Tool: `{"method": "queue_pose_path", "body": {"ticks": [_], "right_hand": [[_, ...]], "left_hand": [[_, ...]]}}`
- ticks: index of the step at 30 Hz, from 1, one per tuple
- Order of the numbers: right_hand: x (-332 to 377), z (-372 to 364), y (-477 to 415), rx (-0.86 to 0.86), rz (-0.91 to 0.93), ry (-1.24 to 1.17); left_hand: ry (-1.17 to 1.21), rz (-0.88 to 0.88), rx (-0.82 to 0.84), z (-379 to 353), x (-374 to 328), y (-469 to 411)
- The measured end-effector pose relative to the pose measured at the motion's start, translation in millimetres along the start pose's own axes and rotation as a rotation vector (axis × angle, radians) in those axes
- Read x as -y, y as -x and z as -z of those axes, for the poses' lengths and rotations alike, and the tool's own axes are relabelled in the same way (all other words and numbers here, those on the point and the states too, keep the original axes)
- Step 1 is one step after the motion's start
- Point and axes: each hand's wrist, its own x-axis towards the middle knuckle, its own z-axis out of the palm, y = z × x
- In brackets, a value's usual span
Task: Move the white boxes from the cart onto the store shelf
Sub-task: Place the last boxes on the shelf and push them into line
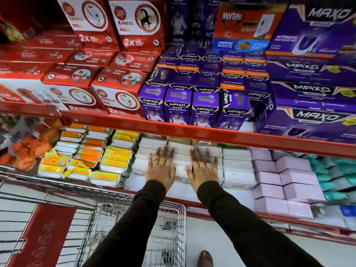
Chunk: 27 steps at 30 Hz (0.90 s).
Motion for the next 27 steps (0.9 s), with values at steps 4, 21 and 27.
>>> {"method": "queue_pose_path", "body": {"ticks": [4, 21, 27], "right_hand": [[-17.3, 20.5, 4.1, -0.065, -0.012, 0.007], [-107.6, 18.5, 26.4, -0.014, -0.244, 0.098], [-105.9, 22.5, 29.1, 0.013, -0.24, 0.092]], "left_hand": [[0.069, 0.024, -0.017, 7.7, -8.4, 0.2], [0.034, -0.069, 0.007, -11.1, -90.4, -5.3], [0.029, -0.051, 0.044, -6.7, -90.9, -3.5]]}}
